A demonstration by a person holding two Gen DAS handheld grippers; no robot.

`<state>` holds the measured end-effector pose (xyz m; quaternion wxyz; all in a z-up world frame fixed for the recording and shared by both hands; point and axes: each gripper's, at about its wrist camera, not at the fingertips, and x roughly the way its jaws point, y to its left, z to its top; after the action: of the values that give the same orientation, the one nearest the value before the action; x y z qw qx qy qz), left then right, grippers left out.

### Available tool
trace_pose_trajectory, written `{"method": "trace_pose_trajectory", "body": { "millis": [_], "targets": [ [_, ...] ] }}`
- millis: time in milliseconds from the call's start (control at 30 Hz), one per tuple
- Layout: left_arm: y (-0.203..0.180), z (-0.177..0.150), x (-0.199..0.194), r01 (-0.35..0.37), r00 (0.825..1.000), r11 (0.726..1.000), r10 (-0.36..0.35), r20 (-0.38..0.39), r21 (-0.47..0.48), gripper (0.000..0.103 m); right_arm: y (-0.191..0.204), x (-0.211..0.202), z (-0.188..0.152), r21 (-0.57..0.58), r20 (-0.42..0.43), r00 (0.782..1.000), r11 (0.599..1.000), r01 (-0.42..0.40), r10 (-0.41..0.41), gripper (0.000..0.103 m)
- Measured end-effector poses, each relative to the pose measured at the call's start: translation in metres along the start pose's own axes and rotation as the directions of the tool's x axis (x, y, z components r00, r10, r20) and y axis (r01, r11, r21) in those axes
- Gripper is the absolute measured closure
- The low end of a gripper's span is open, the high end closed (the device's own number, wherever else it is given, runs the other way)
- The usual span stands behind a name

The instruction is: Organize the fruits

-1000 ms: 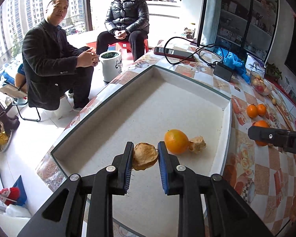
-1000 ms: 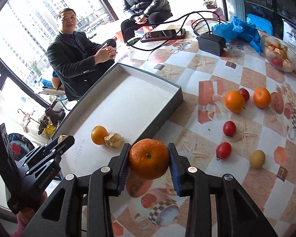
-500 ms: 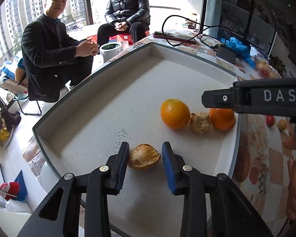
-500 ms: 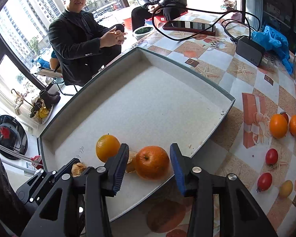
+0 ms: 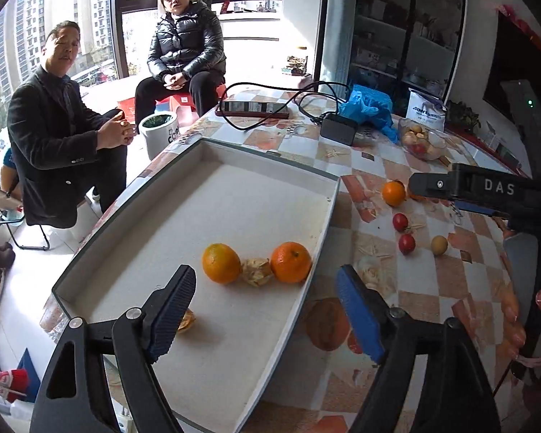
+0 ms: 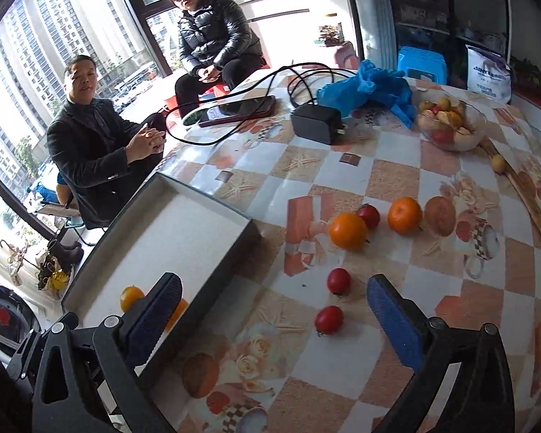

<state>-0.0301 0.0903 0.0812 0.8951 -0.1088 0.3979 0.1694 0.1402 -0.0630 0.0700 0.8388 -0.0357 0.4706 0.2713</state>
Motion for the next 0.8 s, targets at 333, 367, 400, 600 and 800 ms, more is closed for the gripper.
{"method": "trace_pose_trajectory", "body": {
  "millis": [333, 367, 400, 600, 800],
  "targets": [
    [-0.105, -0.009, 0.058, 0.114, 0.990, 0.989, -0.106, -0.096, 0.091, 0.018, -0.153, 0.015, -0.041, 0.045, -0.094, 0.925, 0.926, 0.374, -0.369, 0.000],
    [-0.111, -0.012, 0.065, 0.113, 0.989, 0.990, -0.103, -0.110, 0.089, 0.018, -0.163, 0.015, -0.043, 0.062, -0.079, 0.929, 0.928, 0.368, -0.363, 0.000],
    [-0.114, -0.014, 0.071, 0.114, 0.987, 0.990, -0.102, -0.124, 0.088, 0.018, -0.170, 0.015, -0.044, 0.091, -0.058, 0.940, 0.936, 0.341, -0.337, 0.000],
    [-0.124, -0.015, 0.095, 0.087, 0.984, 0.992, -0.070, -0.164, 0.097, 0.018, -0.164, 0.028, -0.028, 0.093, 0.029, 0.939, 0.936, 0.338, -0.342, 0.000],
    [-0.124, -0.008, 0.102, 0.046, 0.987, 0.996, -0.032, -0.156, 0.083, 0.018, -0.161, 0.032, -0.029, 0.095, 0.033, 0.942, 0.939, 0.330, -0.334, 0.000]
  ]
}}
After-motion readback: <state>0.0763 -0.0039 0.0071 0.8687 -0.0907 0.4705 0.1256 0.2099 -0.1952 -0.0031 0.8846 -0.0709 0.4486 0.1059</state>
